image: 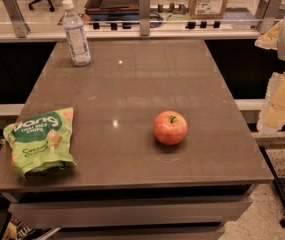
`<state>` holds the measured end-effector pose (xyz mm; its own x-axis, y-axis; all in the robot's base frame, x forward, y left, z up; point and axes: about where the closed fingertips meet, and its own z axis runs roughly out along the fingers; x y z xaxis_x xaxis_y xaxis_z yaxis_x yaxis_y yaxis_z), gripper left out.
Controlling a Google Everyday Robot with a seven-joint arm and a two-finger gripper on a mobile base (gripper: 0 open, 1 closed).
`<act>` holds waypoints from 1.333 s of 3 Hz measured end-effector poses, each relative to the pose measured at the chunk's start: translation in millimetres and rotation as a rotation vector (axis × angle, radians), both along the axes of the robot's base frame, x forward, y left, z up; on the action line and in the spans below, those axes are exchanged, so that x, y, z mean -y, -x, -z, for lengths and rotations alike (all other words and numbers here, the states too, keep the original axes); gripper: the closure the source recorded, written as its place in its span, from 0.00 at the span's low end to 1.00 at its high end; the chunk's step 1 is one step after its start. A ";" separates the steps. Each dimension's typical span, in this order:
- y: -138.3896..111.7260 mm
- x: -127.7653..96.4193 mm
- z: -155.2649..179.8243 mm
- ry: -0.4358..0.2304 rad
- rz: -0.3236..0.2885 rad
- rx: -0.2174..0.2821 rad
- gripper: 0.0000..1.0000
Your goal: Move apple near blue plastic bottle
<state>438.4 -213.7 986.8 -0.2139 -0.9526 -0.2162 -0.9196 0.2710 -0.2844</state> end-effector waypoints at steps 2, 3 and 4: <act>-0.9 -3.9 3.6 -0.030 -0.012 0.005 0.00; -3.2 -12.8 18.8 -0.111 -0.038 -0.005 0.00; -8.9 -29.6 50.0 -0.235 -0.079 -0.032 0.00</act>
Offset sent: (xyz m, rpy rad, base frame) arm 0.0026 0.0080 -0.0136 0.0725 0.0055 0.0289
